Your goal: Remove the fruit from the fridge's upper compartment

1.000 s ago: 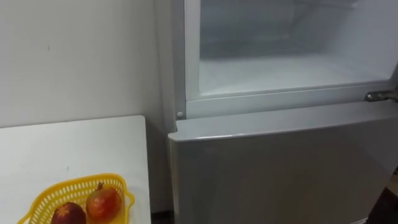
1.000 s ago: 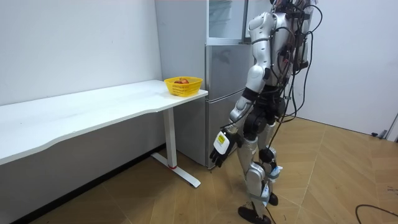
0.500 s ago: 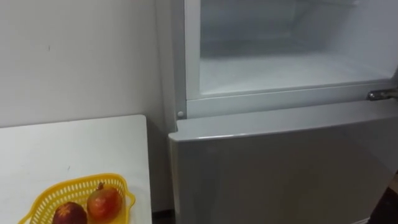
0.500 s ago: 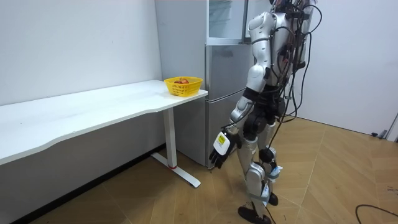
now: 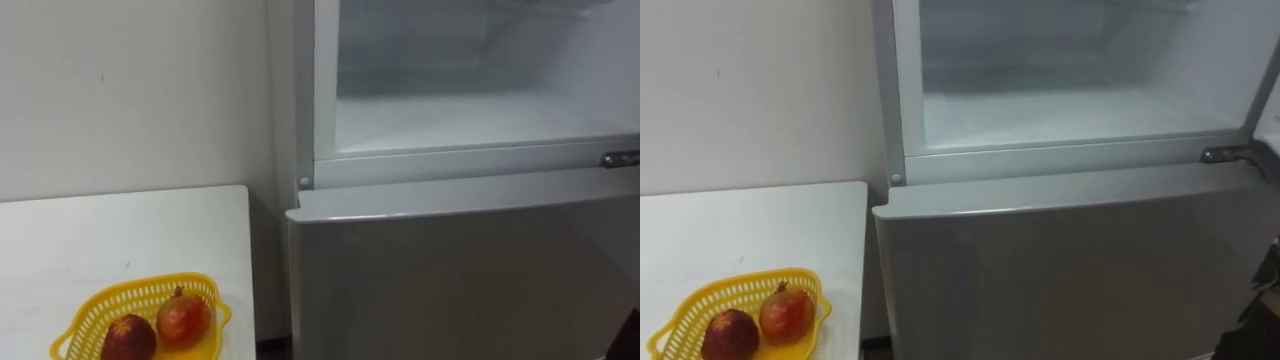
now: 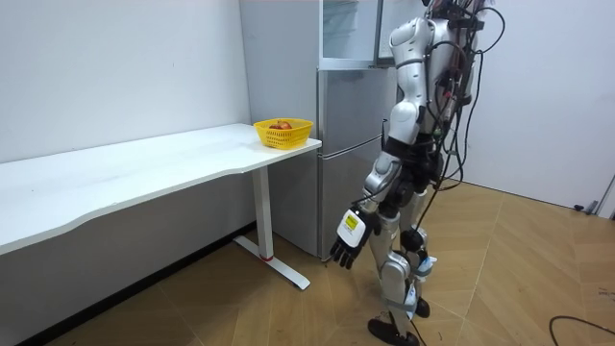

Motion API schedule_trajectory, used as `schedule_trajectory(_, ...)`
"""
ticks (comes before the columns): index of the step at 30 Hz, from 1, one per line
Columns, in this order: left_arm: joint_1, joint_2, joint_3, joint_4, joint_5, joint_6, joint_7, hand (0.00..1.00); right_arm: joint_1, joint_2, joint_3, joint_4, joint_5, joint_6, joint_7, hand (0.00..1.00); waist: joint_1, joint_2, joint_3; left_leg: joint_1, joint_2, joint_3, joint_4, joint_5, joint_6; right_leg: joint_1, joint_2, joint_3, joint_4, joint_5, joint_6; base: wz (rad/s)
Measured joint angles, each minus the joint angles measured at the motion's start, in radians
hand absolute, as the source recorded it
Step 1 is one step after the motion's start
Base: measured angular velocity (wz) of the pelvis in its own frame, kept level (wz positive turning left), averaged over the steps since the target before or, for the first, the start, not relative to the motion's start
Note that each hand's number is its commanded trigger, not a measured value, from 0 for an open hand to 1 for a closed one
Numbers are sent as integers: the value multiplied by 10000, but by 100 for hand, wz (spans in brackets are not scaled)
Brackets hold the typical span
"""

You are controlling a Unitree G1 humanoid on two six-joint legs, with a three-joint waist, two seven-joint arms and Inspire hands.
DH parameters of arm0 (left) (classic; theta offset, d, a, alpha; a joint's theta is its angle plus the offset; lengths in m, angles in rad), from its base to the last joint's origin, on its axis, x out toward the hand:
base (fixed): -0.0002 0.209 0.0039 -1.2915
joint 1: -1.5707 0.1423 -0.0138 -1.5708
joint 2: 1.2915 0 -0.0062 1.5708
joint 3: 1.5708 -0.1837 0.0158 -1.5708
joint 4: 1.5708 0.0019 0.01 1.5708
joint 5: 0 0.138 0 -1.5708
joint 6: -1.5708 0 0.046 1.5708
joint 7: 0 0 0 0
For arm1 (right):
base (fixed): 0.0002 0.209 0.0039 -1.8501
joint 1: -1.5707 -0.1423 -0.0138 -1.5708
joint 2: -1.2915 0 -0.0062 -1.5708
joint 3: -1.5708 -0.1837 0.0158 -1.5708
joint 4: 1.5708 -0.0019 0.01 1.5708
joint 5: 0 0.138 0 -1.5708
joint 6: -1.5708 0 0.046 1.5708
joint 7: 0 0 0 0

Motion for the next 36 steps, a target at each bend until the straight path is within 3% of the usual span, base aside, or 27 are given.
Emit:
schedule_trajectory(15,37,-1,-8,236,39,6,-29,0,-120,0,353,-1,-1342,331,899,0,-14,-62,-5,-7,19,-42,148,0,0,41,-10,-80,24,-5,-16,0)
schedule_trajectory(19,-14,-10,-10,281,40,38,-25,0,-120,-2,502,-3,-2494,415,1028,0,45,-100,14,22,20,-30,144,0,0,49,-10,-50,35,-2,-19,-3)
schedule_trajectory(30,-16,-109,-294,413,18,171,-17,0,-513,-5,1860,-97,-3555,426,1177,0,319,-23,55,190,21,-190,140,0,1,339,-16,-141,18,27,-41,2)
schedule_trajectory(36,-19,-137,-503,409,27,266,-290,0,-939,-10,2560,-95,-4397,657,1641,0,581,14,78,163,7,-526,144,5,-4,382,-12,-363,14,21,-53,12)
